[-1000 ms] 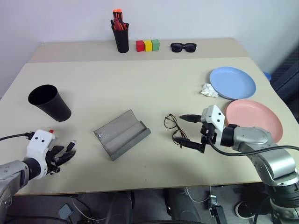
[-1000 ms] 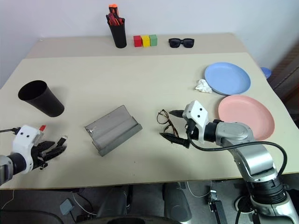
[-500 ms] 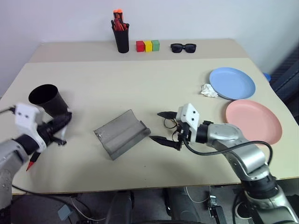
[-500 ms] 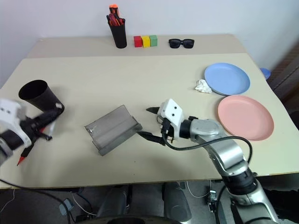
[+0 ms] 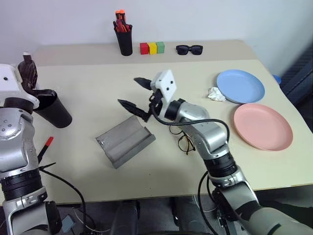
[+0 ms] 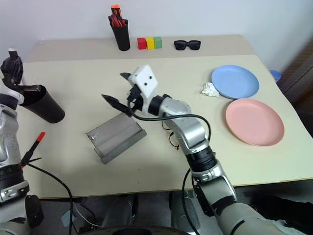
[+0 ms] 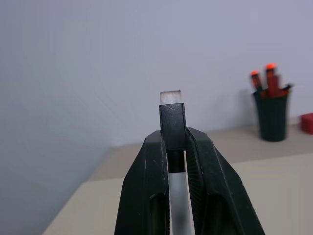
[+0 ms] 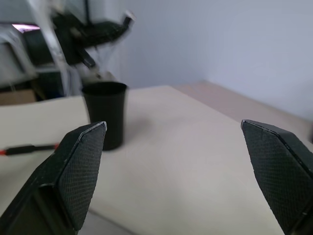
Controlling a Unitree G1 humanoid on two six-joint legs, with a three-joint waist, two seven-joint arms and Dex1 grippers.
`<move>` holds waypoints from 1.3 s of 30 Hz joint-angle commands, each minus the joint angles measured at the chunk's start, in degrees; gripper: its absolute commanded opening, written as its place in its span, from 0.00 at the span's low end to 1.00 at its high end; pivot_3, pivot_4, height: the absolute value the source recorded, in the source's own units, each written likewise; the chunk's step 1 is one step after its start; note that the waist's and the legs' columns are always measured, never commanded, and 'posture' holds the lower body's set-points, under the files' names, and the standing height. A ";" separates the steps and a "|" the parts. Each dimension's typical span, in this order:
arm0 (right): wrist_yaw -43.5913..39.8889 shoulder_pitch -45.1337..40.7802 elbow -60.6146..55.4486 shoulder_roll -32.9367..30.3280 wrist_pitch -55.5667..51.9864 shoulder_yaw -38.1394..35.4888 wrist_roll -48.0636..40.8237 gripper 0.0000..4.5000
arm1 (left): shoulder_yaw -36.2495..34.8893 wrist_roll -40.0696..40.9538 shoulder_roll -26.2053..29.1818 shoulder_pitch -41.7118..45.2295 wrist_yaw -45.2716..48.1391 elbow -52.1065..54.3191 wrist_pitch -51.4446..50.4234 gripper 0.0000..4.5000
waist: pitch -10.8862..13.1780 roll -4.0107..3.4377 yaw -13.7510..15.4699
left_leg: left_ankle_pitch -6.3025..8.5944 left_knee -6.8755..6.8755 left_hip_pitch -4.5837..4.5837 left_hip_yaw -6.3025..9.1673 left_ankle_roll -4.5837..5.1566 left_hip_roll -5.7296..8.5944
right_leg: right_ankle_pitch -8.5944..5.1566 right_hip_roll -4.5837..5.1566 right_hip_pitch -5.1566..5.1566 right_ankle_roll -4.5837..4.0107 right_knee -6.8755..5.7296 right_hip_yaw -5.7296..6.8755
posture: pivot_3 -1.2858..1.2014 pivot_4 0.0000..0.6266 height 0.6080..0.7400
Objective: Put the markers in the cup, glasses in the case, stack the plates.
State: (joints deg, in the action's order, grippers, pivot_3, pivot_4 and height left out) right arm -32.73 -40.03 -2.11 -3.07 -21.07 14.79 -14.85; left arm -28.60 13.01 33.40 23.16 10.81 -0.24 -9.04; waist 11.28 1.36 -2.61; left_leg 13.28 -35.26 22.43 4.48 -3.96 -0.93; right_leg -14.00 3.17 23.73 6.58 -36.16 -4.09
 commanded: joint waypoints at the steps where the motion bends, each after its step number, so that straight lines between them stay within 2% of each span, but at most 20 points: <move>1: 1.12 -1.62 1.51 2.14 2.56 -0.02 0.89 1.00 | -0.30 -1.27 -0.02 1.86 -1.54 -2.52 4.82 0.01 | 0.00 0.01 0.15 | -0.01 -0.01 0.03 0.01 -0.02 0.00 | 0.00 0.00 0.00 0.00 0.01 0.00 | 0.52 0.24 1.00; 11: -0.28 1.40 0.18 2.63 2.10 2.05 1.56 1.00 | 1.46 -2.00 -1.32 2.32 -2.96 -7.69 8.73 0.01 | 0.00 0.01 -0.04 | -0.07 0.02 0.03 0.05 -0.13 0.01 | 0.01 0.01 0.01 0.02 -0.03 0.02 | 0.52 0.24 1.00; 17: -0.08 1.93 -0.46 2.72 1.47 1.86 1.68 1.00 | 2.29 -3.19 -2.02 2.18 -5.30 -8.08 9.20 0.63 | 0.00 0.01 0.02 | -0.08 0.01 0.04 0.06 -0.14 0.01 | 0.01 0.00 0.01 0.02 -0.04 0.03 | 0.52 0.24 1.00; 22: -0.17 1.92 -0.54 2.77 1.36 1.93 1.89 1.00 | 0.94 -1.91 -2.08 2.30 -6.39 -6.37 8.99 0.63 | 0.00 0.01 0.00 | -0.08 0.01 0.04 0.06 -0.14 0.01 | 0.01 0.00 0.01 0.02 -0.04 0.03 | 0.52 0.24 1.00; 24: -0.39 2.08 -0.87 2.50 1.33 1.96 2.06 1.00 | -2.70 1.61 -1.10 1.48 -6.25 -3.25 6.83 0.63 | -0.01 0.01 -0.04 | -0.08 0.01 0.04 0.06 -0.14 0.01 | 0.01 0.00 0.01 0.02 -0.04 0.03 | 0.52 0.24 1.00; 26: -0.77 2.63 -1.67 1.55 1.09 1.66 2.10 1.00 | -8.76 8.55 1.47 -2.24 -2.98 2.52 2.10 0.63 | -0.01 0.03 -0.57 | -0.08 0.03 0.05 0.07 -0.14 0.00 | 0.01 0.00 0.04 0.02 -0.03 0.02 | 0.52 0.24 1.00; 28: -1.40 3.20 -2.44 0.39 0.75 1.14 1.90 1.00 | -14.09 12.65 4.12 -6.56 -0.30 6.37 -1.24 0.63 | -0.02 0.04 -1.50 | -0.08 0.10 0.08 0.06 -0.14 -0.01 | 0.01 0.01 0.10 0.02 -0.03 0.02 | 0.52 0.24 1.00; 32: -3.09 3.76 -3.59 -2.15 0.32 0.26 1.23 1.00 | -21.58 19.16 8.08 -15.30 4.14 9.80 -9.70 0.63 | 0.00 0.01 -1.38 | -0.08 0.15 0.05 0.07 -0.14 -0.01 | 0.00 0.02 0.13 0.00 -0.08 0.03 | 0.52 0.24 1.00; 35: -5.57 3.77 -4.37 -4.52 -0.20 -0.65 0.18 1.00 | -21.80 19.86 10.53 -26.00 8.94 13.06 -17.97 0.82 | 0.00 0.01 -1.38 | -0.10 0.09 0.00 0.07 -0.17 -0.01 | -0.10 0.02 0.02 -0.17 -0.04 0.03 | 0.52 0.24 1.00; 37: -8.23 3.84 -5.34 -6.54 -0.61 -0.87 -0.95 1.00 | -20.57 20.46 11.37 -33.50 11.98 16.04 -23.40 1.00 | 0.00 0.01 -1.46 | -0.10 0.05 -0.01 0.05 -0.17 -0.01 | -0.15 0.02 -0.02 -0.26 0.04 0.01 | 0.52 0.24 1.00; 39: -10.15 3.92 -6.21 -8.02 -1.12 -0.87 -2.01 1.00 | -18.43 20.28 12.43 -39.30 15.31 18.45 -26.74 1.00 | -0.02 0.06 -1.39 | -0.10 0.05 0.00 0.03 -0.18 -0.01 | -0.18 0.04 -0.02 -0.31 0.08 0.01 | 0.52 0.24 1.00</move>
State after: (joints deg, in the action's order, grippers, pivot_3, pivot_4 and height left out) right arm -41.24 -35.72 -4.91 -10.89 -22.22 14.94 -15.06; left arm -47.54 32.99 43.94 -14.89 23.61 14.74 -33.44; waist 11.26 1.42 -4.00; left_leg 13.18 -35.20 22.44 4.52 -4.14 -0.94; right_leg -14.21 3.21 23.73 6.22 -36.08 -4.08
